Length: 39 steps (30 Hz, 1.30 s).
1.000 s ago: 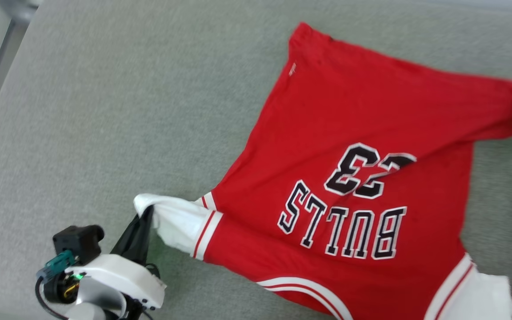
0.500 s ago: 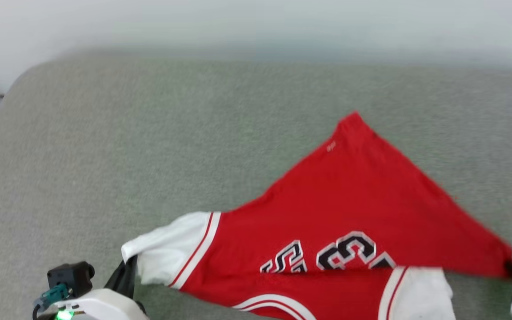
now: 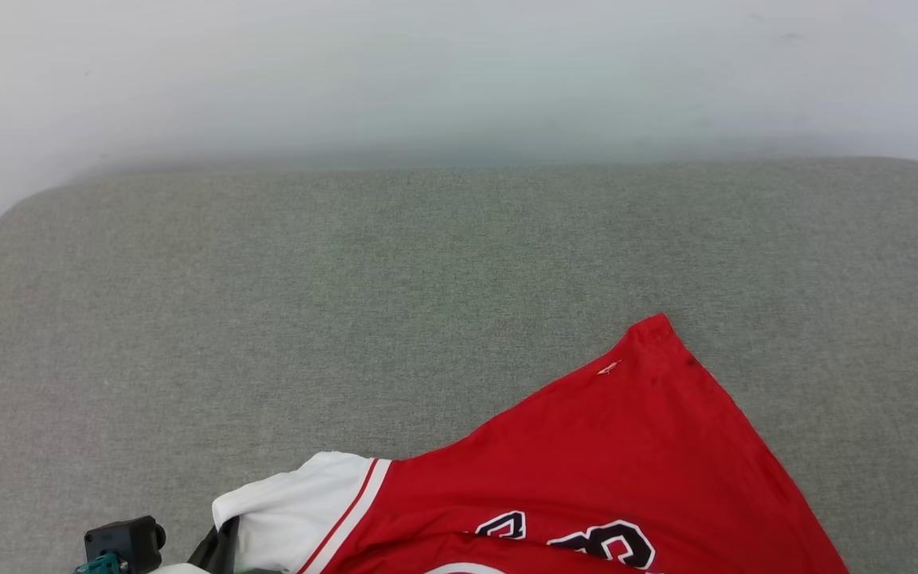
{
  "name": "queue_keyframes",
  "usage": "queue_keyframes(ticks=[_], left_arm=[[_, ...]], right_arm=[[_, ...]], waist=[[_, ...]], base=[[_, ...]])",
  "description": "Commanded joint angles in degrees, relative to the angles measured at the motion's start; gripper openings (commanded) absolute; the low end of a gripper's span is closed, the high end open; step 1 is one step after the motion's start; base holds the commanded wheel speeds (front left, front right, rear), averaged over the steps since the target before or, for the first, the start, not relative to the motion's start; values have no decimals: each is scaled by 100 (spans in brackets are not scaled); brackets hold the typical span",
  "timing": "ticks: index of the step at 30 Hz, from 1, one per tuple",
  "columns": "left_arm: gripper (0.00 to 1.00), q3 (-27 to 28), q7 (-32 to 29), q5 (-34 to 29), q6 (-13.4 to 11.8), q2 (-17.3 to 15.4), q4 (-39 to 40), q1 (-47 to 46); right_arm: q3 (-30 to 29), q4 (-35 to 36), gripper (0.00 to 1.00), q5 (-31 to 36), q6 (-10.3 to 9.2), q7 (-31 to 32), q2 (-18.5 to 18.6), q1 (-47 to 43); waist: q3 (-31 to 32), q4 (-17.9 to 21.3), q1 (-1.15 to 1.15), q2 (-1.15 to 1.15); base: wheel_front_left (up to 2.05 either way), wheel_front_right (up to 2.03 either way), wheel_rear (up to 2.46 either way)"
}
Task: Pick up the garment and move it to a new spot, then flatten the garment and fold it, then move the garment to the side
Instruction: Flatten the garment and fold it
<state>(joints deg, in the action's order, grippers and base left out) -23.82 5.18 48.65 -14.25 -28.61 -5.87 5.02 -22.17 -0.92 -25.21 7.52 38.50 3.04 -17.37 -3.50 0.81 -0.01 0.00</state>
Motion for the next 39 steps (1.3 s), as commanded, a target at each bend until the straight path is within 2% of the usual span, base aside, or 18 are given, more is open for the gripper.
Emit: queue_keyframes(ticks=[1, 9, 13, 16, 20, 23, 30, 33, 39], left_arm=[[0, -14, -19, -3, 14, -35, -6, 33], [0, -26, 5, -30, 20, -48, 25, -71], [0, -39, 43, -68, 41, -33, 40, -178], [0, -72, 64, -119, 61, 8, 57, -314], [0, -94, 141, -169, 135, 69, 103, -508], [0, -147, 174, -211, 195, 138, 91, -697], [0, -171, 335, -311, 327, 228, 54, -1116], [0, -186, 427, -341, 400, 279, 22, -1260], [0, -249, 551, -396, 528, 397, -55, -1527]], right_arm=[[65, -54, 100, -57, -5, -131, -17, 52], [321, 69, 100, 474, -5, -1709, 10, 650], [510, -52, 100, 633, -5, -2408, 200, 1091], [687, -257, 100, 613, -5, -2670, 342, 1515], [800, -499, 100, 534, -5, -2696, 493, 2005], [1018, -780, 100, 428, -5, -2359, 726, 2499], [2071, -1221, 100, -54, -5, -549, 1587, 3753], [2491, -1232, 100, -207, -5, 131, 1821, 4202], [2931, -1407, 100, -222, -5, 731, 2097, 4804]], waist=[[28, 21, 1, 0], [26, 1, 1, 0], [-72, -77, 1, 0], [-202, -185, 1, 0], [-406, -339, 1, 0], [-576, -483, 1, 0], [-1070, -731, 1, 0], [-1260, -830, 1, 0], [-1619, -1042, 1, 0]], base=[[0, 0, 0], [0, 0, 0], [0, 0, 0], [0, 0, 0], [0, 0, 0], [0, 0, 0], [0, 0, 0], [0, 0, 0], [0, 0, 0]])
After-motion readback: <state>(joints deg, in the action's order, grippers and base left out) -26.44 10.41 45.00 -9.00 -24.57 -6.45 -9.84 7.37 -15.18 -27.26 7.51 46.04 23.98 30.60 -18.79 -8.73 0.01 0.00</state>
